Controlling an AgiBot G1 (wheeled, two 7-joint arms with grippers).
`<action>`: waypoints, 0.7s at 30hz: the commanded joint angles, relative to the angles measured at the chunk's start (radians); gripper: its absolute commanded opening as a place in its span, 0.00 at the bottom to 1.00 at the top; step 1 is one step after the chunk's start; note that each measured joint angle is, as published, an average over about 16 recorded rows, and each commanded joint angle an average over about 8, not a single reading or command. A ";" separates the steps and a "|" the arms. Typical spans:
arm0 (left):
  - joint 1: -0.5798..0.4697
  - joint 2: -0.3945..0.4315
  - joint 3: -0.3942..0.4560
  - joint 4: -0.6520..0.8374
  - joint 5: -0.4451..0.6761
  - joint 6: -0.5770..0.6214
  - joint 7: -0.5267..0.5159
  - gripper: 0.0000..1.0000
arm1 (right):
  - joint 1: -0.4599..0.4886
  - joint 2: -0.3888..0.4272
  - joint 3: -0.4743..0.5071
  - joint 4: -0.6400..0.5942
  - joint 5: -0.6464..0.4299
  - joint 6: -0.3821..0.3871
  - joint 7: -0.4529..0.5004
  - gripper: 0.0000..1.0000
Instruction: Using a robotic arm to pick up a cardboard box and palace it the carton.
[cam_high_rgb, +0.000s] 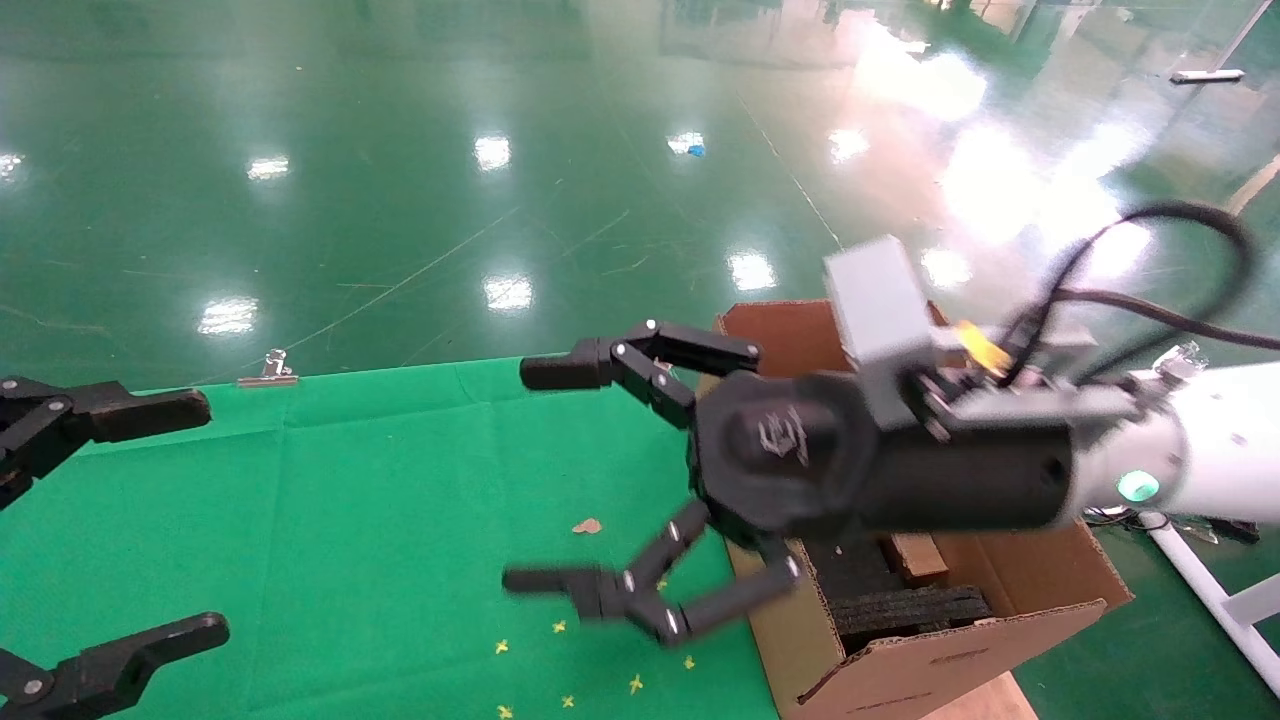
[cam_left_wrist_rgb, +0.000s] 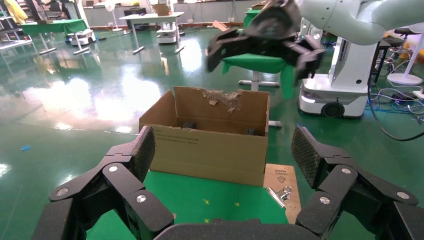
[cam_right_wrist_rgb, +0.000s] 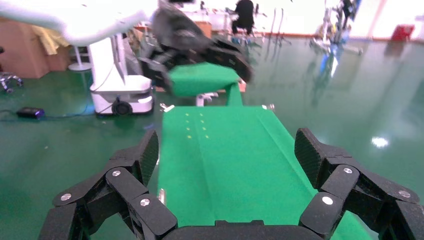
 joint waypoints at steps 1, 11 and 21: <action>0.000 0.000 0.000 0.000 0.000 0.000 0.000 1.00 | -0.036 0.006 0.042 0.038 0.014 -0.011 -0.014 1.00; 0.000 0.000 0.000 0.000 0.000 0.000 0.000 1.00 | -0.047 0.009 0.055 0.049 0.021 -0.014 -0.016 1.00; 0.000 0.000 0.000 0.000 0.000 0.000 0.000 1.00 | -0.032 0.007 0.037 0.034 0.014 -0.010 -0.013 1.00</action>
